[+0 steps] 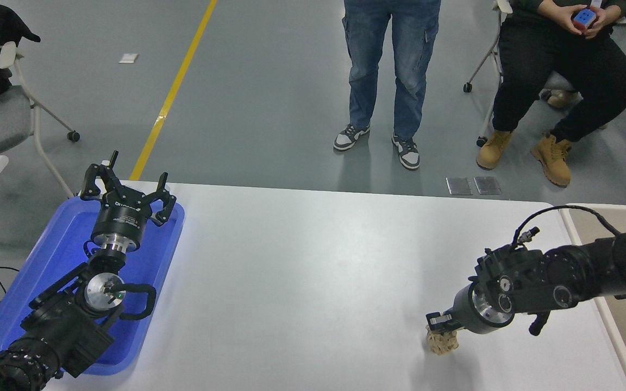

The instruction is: Pick up paper ball place in dustbin

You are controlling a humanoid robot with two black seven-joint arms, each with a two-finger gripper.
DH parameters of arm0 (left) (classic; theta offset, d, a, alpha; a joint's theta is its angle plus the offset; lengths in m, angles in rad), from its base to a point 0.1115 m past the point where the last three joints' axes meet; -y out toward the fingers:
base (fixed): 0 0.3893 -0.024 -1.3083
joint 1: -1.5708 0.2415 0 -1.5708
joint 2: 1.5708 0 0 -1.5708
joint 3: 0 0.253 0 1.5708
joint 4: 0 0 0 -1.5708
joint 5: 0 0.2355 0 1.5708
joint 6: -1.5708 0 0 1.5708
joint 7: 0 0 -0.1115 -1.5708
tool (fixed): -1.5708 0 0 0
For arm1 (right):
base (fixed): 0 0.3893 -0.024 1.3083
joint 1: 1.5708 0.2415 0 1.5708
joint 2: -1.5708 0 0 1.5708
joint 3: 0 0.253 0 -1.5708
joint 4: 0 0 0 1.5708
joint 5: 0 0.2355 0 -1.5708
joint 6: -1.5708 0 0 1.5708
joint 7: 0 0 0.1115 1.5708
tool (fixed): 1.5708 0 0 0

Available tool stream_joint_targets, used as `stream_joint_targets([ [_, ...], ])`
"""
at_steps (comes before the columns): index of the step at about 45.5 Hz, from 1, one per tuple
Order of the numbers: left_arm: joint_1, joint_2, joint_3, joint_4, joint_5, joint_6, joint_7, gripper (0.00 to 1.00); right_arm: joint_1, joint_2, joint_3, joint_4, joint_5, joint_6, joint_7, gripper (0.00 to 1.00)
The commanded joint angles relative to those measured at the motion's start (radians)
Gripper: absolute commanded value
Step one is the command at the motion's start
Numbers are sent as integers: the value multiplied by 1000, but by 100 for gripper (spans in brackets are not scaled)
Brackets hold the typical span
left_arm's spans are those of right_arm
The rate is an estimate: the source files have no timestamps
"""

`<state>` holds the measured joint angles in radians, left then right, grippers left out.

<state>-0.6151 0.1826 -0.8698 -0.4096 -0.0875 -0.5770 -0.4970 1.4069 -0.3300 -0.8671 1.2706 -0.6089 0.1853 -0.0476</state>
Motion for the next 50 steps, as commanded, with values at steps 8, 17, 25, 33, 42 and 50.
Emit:
stream_joint_targets([
  [8,0,0,0,0,0,0,0,100,308,-147,-30,99,6,135,0,0],
  [17,0,0,0,0,0,0,0,100,492,-202,-41,108,11,243,0,0],
  [25,0,0,0,0,0,0,0,100,619,-238,-43,118,20,312,-2,0],
  [33,0,0,0,0,0,-1,-2,100,702,-238,-46,116,34,355,-2,0],
  [42,0,0,0,0,0,0,-2,100,764,-238,-49,115,35,388,-2,0],
  [50,0,0,0,0,0,0,0,100,774,-235,-58,113,35,392,-2,0],
])
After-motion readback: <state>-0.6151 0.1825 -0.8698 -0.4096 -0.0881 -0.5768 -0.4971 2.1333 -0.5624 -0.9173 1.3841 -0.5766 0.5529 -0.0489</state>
